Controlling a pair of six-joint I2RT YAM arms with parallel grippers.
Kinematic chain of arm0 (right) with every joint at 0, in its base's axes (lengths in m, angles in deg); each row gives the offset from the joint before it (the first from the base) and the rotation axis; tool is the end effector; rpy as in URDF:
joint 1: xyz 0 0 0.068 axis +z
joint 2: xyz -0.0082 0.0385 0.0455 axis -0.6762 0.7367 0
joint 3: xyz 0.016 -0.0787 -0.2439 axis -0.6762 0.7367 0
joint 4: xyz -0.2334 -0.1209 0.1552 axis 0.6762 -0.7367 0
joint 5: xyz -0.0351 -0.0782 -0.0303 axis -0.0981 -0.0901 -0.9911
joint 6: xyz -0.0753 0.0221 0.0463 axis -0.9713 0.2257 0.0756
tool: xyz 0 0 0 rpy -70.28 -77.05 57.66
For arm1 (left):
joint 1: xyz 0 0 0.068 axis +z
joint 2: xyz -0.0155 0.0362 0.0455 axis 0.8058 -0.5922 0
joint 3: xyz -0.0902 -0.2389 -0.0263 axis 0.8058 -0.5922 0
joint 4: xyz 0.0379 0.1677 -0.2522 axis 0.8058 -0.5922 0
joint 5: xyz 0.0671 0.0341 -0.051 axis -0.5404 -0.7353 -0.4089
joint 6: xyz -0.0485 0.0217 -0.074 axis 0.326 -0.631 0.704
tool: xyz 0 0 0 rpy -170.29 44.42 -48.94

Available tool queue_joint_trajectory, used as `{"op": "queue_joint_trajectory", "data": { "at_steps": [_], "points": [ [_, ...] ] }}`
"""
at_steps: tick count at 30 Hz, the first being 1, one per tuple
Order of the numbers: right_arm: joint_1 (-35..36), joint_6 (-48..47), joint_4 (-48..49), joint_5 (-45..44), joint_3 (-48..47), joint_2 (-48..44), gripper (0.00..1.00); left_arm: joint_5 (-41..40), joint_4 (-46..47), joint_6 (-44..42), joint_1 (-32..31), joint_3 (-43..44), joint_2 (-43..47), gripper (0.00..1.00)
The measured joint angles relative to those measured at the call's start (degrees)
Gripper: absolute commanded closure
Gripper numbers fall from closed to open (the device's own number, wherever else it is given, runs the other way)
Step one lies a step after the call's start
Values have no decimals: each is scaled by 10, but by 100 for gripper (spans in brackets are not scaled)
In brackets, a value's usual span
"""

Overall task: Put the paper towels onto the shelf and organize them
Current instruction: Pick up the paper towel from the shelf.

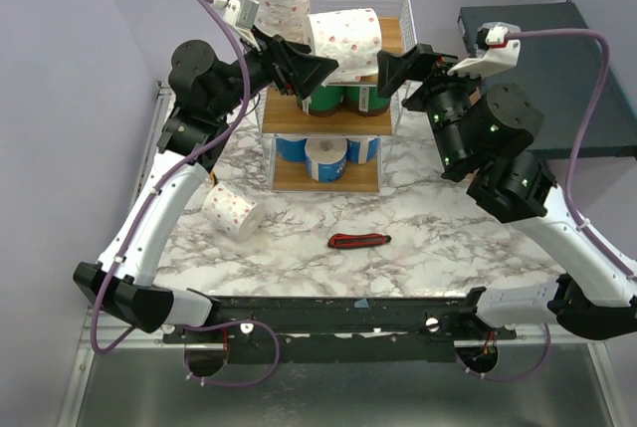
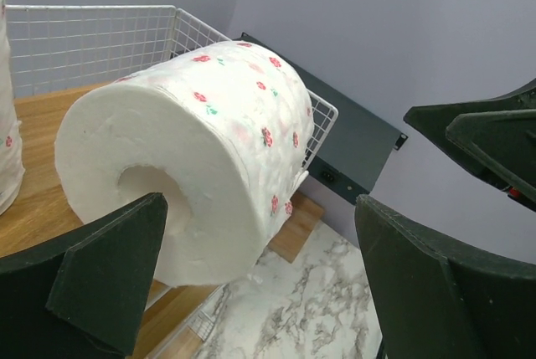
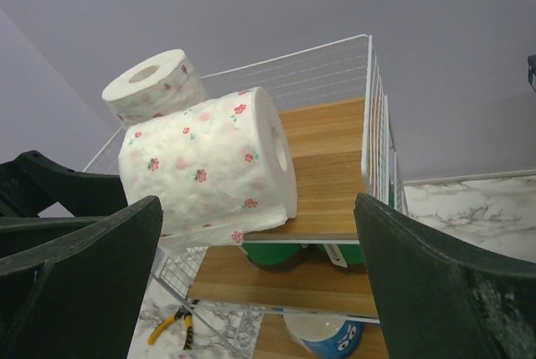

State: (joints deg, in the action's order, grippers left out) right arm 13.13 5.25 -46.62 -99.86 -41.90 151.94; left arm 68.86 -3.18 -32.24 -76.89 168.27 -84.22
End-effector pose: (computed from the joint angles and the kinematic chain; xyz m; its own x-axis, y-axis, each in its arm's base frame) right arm 0.2174 0.2171 0.5692 0.1091 0.4046 -0.9080 -0.2347 0.8981 0.3720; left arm 0.3303 -0.1850 0.5237 -0.2159 -0.4153 -0.8837 0.7849 0.4646 -0.4101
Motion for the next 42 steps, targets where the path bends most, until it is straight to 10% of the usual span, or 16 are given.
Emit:
{"op": "queue_joint_trajectory", "data": {
  "at_steps": [11,28,42],
  "points": [
    [0,0,1,2,19,-9,0,34,-1,0,0,16,-30,18],
    [0,-2,32,5,41,-18,0,57,-31,-8,2,39,-34,76],
    [0,-6,71,35,52,-13,0,-37,-351,-148,0,322,-19,82]
  ]
}}
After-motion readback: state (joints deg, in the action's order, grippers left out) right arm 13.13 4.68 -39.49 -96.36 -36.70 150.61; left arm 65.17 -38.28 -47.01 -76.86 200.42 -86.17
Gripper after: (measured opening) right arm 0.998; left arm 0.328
